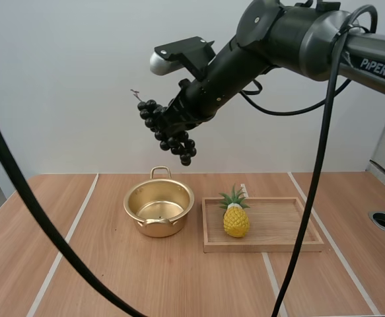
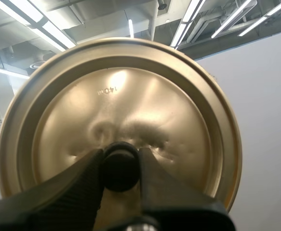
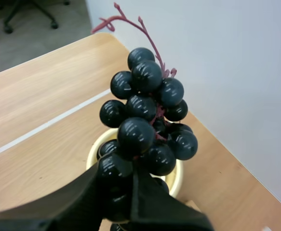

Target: Open the pot, put the grape inside, and close it

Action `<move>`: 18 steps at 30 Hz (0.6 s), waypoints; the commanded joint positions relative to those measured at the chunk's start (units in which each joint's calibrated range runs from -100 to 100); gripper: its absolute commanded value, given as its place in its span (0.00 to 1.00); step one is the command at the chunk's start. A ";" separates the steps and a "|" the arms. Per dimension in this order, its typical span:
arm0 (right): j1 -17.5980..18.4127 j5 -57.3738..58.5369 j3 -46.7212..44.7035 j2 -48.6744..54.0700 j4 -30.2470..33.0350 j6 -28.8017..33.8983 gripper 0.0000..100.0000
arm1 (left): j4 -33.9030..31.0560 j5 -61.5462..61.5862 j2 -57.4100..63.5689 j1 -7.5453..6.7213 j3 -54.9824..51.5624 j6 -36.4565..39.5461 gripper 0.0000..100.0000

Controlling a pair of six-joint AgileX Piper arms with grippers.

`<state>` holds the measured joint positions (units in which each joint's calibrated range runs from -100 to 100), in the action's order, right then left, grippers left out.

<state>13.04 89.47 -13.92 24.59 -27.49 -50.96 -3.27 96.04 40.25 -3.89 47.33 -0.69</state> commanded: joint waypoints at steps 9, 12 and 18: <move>1.89 -0.36 0.19 -5.39 2.71 -0.77 0.00 | -0.80 -1.06 -0.32 -0.15 0.28 -0.15 0.00; 1.89 -0.36 0.19 -7.74 2.48 -0.86 0.00 | -0.80 -0.71 -0.32 -0.15 0.28 -0.15 0.00; 1.89 -0.97 0.19 -12.45 -0.13 -2.18 0.00 | -0.80 -0.71 -0.32 -0.15 0.28 -0.15 0.00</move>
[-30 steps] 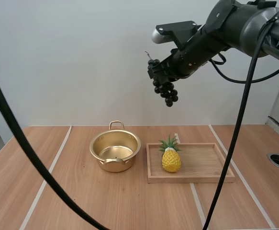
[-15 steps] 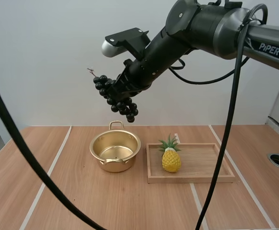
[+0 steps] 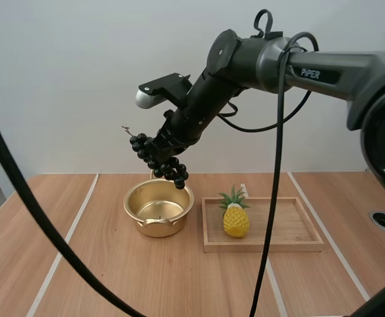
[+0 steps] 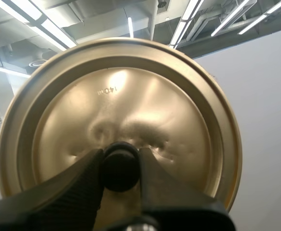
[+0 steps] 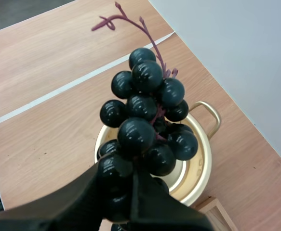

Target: Open the pot, put the grape inside, and close it

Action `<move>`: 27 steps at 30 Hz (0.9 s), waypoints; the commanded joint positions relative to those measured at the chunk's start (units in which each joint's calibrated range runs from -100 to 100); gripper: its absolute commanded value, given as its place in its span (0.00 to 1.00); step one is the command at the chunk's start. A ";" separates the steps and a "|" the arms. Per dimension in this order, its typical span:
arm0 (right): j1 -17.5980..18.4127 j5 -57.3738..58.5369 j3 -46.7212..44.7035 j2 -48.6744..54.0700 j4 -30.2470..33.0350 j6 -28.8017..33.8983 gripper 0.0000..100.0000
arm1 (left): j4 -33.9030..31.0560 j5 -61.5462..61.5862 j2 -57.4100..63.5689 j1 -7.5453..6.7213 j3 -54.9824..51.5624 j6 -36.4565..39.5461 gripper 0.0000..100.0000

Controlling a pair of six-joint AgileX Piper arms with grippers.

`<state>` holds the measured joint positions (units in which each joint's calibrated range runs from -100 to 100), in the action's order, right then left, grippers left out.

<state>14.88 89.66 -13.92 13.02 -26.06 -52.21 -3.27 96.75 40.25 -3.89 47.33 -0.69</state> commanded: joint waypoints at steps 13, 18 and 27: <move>0.30 -5.58 0.19 -9.86 -3.61 -1.81 0.00 | -0.80 -1.20 -0.32 -0.15 0.28 -0.15 0.00; 0.30 -7.53 0.19 -11.97 -4.11 -1.81 0.00 | -0.80 0.01 -0.32 -0.15 0.28 -0.15 0.00; 0.30 -8.11 0.19 -17.96 -2.32 -1.81 0.00 | -0.90 0.56 -0.32 -0.15 0.28 -0.25 0.00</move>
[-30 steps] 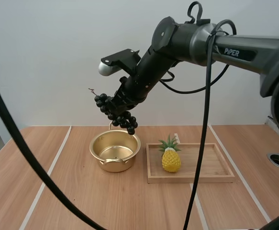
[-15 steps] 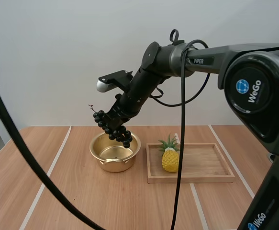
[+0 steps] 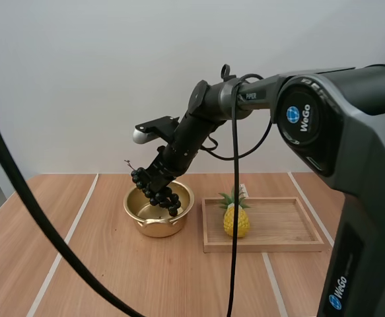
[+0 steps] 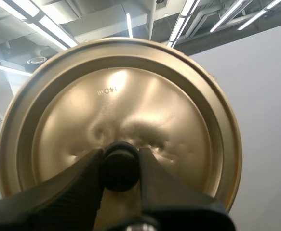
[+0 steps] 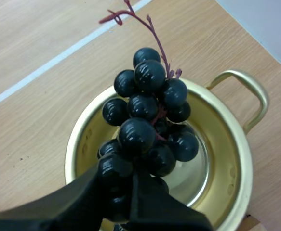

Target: Open the pot, put the grape inside, and close it

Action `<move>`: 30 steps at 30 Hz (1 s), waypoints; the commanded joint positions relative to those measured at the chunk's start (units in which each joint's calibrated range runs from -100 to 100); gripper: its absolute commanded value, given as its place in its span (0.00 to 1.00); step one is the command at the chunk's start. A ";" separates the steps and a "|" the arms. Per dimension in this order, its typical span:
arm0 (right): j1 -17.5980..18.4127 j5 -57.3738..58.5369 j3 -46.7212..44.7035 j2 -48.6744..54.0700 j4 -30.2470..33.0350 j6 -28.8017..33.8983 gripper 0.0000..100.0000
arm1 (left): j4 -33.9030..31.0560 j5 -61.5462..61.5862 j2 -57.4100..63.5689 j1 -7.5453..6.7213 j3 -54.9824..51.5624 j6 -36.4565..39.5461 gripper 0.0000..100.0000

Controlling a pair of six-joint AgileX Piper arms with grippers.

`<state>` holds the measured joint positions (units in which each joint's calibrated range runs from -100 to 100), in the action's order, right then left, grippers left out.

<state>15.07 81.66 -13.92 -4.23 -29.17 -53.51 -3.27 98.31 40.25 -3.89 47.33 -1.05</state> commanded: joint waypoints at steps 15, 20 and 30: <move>0.10 1.22 -5.83 -2.30 9.38 0.19 0.00 | -0.88 0.38 -0.32 -0.15 0.28 -0.96 0.00; 0.10 3.63 -7.00 -2.30 7.34 0.93 0.00 | -0.88 0.38 -0.32 -0.15 0.28 -0.96 0.00; 0.10 4.40 -7.00 -2.19 2.02 -0.48 0.00 | -0.88 0.38 -0.32 -0.15 0.28 -0.96 0.00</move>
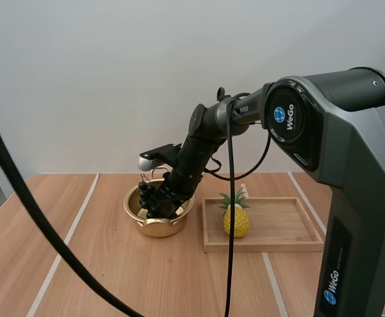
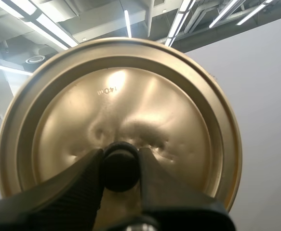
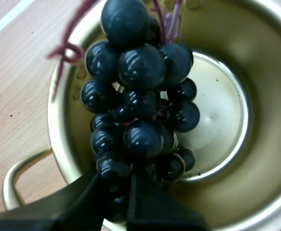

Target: Open the pot, put the grape inside, and close it

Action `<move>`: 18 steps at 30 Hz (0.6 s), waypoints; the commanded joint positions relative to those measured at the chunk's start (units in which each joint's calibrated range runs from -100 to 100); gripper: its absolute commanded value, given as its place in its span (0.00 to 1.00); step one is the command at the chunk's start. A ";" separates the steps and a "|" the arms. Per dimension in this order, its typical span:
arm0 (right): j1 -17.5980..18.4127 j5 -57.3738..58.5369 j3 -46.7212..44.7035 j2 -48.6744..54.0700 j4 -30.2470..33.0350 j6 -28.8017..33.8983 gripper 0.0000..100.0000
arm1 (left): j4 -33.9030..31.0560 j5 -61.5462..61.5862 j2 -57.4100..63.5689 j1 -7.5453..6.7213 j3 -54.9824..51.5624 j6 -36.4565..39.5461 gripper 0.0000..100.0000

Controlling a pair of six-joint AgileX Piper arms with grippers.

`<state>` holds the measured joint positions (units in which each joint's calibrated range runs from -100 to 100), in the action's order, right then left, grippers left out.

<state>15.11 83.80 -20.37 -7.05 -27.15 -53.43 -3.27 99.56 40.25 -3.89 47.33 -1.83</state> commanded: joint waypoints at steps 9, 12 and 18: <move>0.06 -3.50 -0.10 0.76 0.00 0.57 0.00 | -0.88 -0.86 -0.32 -0.15 0.28 -0.18 0.00; 0.06 -5.28 0.66 1.66 0.00 3.23 0.00 | -0.88 -0.86 -0.32 -0.15 0.28 -0.18 0.00; 0.06 -5.52 1.52 4.22 0.00 4.24 0.55 | -0.88 -0.86 -0.32 -0.15 0.28 -0.18 0.00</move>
<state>15.11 78.02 -19.32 -4.58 -27.27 -49.67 -3.27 99.74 40.25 -3.89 47.33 -1.83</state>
